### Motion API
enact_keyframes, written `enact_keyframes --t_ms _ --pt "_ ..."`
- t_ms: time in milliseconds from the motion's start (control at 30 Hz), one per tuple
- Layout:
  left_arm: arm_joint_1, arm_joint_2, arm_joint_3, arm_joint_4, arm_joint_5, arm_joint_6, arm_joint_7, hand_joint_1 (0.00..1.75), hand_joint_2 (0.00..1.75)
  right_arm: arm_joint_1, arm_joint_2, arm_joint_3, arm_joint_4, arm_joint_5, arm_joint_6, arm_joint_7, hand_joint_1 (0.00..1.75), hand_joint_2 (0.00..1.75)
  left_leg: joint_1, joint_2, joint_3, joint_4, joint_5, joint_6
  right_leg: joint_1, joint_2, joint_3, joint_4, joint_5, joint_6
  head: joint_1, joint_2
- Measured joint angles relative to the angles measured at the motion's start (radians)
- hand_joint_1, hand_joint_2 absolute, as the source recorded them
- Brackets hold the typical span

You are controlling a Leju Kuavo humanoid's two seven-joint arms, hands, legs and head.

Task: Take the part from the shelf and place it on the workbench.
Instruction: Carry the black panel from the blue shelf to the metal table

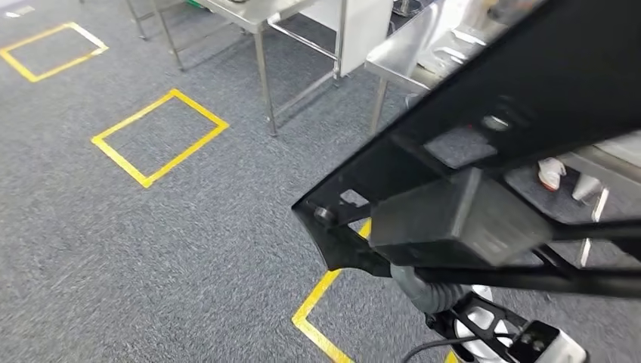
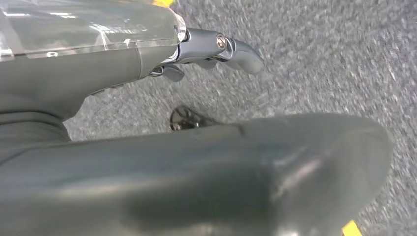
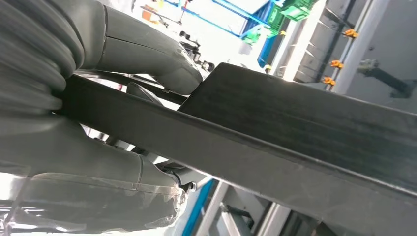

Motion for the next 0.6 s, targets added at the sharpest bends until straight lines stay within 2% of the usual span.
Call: enact_keyframes --t_ms 33,67,100,133,167,200,233,267,300,333,367,400,433,467,500,567,600 --pt "0.0 0.0 0.001 0.0 0.003 0.002 0.001 0.0 0.0 -0.007 0.0 0.005 0.008 -0.004 0.001 0.0 1.75 1.75 -0.001 0.012 0.0 -0.002 0.002 0.006 -0.002 0.012 -0.004 -0.002 0.003 0.007 0.0 0.0" --pt "-0.001 0.0 0.001 0.0 0.005 0.003 0.002 0.0 0.0 -0.015 0.0 0.01 0.016 -0.007 0.002 0.0 1.75 1.75 0.0 0.024 0.002 -0.006 0.006 0.013 -0.003 0.008 -0.007 0.0 0.004 0.012 0.0 0.0" --pt "-0.003 -0.001 0.001 0.0 0.007 0.005 0.003 0.0 0.0 -0.024 0.0 0.013 0.023 -0.011 0.003 0.0 1.75 1.75 0.001 0.036 0.004 -0.01 0.009 0.02 -0.001 -0.012 -0.013 0.011 -0.003 0.017 0.0 0.0" --pt "-0.004 -0.001 0.002 0.0 0.008 0.006 0.003 0.0 0.0 -0.034 0.0 0.016 0.03 -0.015 0.003 0.0 1.75 1.75 0.002 0.05 0.006 -0.014 0.012 0.026 0.0 -0.042 -0.029 0.042 -0.021 0.02 0.0 0.0" --pt "-0.005 -0.001 0.002 0.0 0.008 0.006 0.004 0.0 0.0 -0.043 0.001 0.018 0.037 -0.019 0.003 0.0 1.75 1.75 0.001 0.063 0.006 -0.016 0.013 0.031 0.0 -0.078 -0.054 0.095 -0.05 0.023 0.0 0.0" --pt "-0.004 -0.001 0.002 0.0 0.006 0.006 0.004 0.0 0.0 -0.049 0.002 0.02 0.044 -0.021 0.004 0.001 1.75 1.75 -0.001 0.076 0.006 -0.016 0.012 0.034 -0.001 -0.102 -0.088 0.165 -0.083 0.027 0.0 0.0" --pt "-0.003 -0.001 0.002 0.0 0.004 0.004 0.004 0.0 0.0 -0.05 0.003 0.022 0.051 -0.021 0.006 0.001 1.75 1.75 -0.003 0.09 0.006 -0.016 0.011 0.035 -0.003 -0.112 -0.122 0.234 -0.11 0.03 0.0 0.0" --pt "-0.002 -0.001 0.002 0.0 0.002 0.002 0.004 0.0 0.0 -0.047 0.004 0.022 0.057 -0.019 0.01 0.002 1.75 1.75 -0.004 0.103 0.006 -0.016 0.01 0.035 -0.005 -0.115 -0.145 0.28 -0.121 0.032 0.0 0.0" --pt "-0.002 -0.001 0.002 0.0 -0.001 -0.001 0.003 0.0 0.0 -0.041 0.004 0.023 0.062 -0.015 0.015 0.002 1.75 1.75 -0.005 0.116 0.007 -0.015 0.008 0.034 -0.007 -0.117 -0.148 0.287 -0.113 0.033 0.0 0.0" --pt "-0.002 -0.001 0.002 0.0 -0.004 -0.003 0.002 0.0 0.0 -0.033 0.004 0.023 0.065 -0.009 0.022 0.001 1.75 1.75 -0.005 0.127 0.009 -0.015 0.006 0.033 -0.007 -0.121 -0.128 0.251 -0.087 0.032 0.0 0.0" --pt "-0.002 -0.001 0.002 0.0 -0.006 -0.005 0.001 0.0 0.0 -0.025 0.004 0.023 0.067 -0.004 0.028 0.001 1.75 1.75 -0.005 0.138 0.013 -0.015 0.003 0.03 -0.007 -0.131 -0.092 0.184 -0.053 0.03 0.0 0.0" --pt "-0.002 -0.002 0.002 0.0 -0.007 -0.006 0.001 0.0 0.0 -0.019 0.004 0.022 0.07 -0.001 0.033 0.001 1.75 1.75 -0.006 0.147 0.017 -0.015 -0.001 0.027 -0.002 -0.158 -0.05 0.108 -0.027 0.024 0.0 0.0" --pt "-0.002 -0.004 0.002 0.0 -0.007 -0.006 0.001 0.0 0.0 -0.013 0.004 0.022 0.072 0.001 0.04 0.0 1.75 1.75 -0.008 0.156 0.021 -0.015 -0.004 0.022 0.004 -0.181 -0.019 0.047 -0.01 0.018 0.0 0.0" --pt "-0.003 -0.005 0.002 0.0 -0.007 -0.005 0.0 0.0 0.0 -0.008 0.004 0.022 0.074 0.002 0.048 0.0 1.75 1.75 -0.01 0.165 0.024 -0.015 -0.008 0.017 0.01 -0.196 0.0 0.011 -0.004 0.011 0.0 0.0" --pt "-0.003 -0.006 0.002 0.0 -0.007 -0.004 0.0 0.0 0.0 -0.003 0.004 0.021 0.077 0.002 0.057 0.0 1.75 1.75 -0.012 0.175 0.027 -0.016 -0.011 0.011 0.015 -0.203 0.005 -0.003 -0.007 0.005 0.0 0.0" --pt "-0.004 -0.009 0.002 0.0 -0.005 -0.003 -0.001 0.0 0.0 0.007 0.004 0.018 0.085 0.002 0.073 0.0 1.75 1.75 -0.012 0.189 0.033 -0.016 -0.019 0.0 0.014 -0.176 0.004 -0.007 -0.005 -0.005 0.0 0.0" --pt "-0.004 -0.01 0.002 0.0 -0.005 -0.002 -0.002 0.0 0.0 0.011 0.002 0.016 0.088 0.002 0.076 0.0 1.75 1.75 -0.01 0.177 0.033 -0.008 -0.028 -0.004 0.011 -0.164 0.006 -0.01 -0.003 -0.01 0.0 0.0"
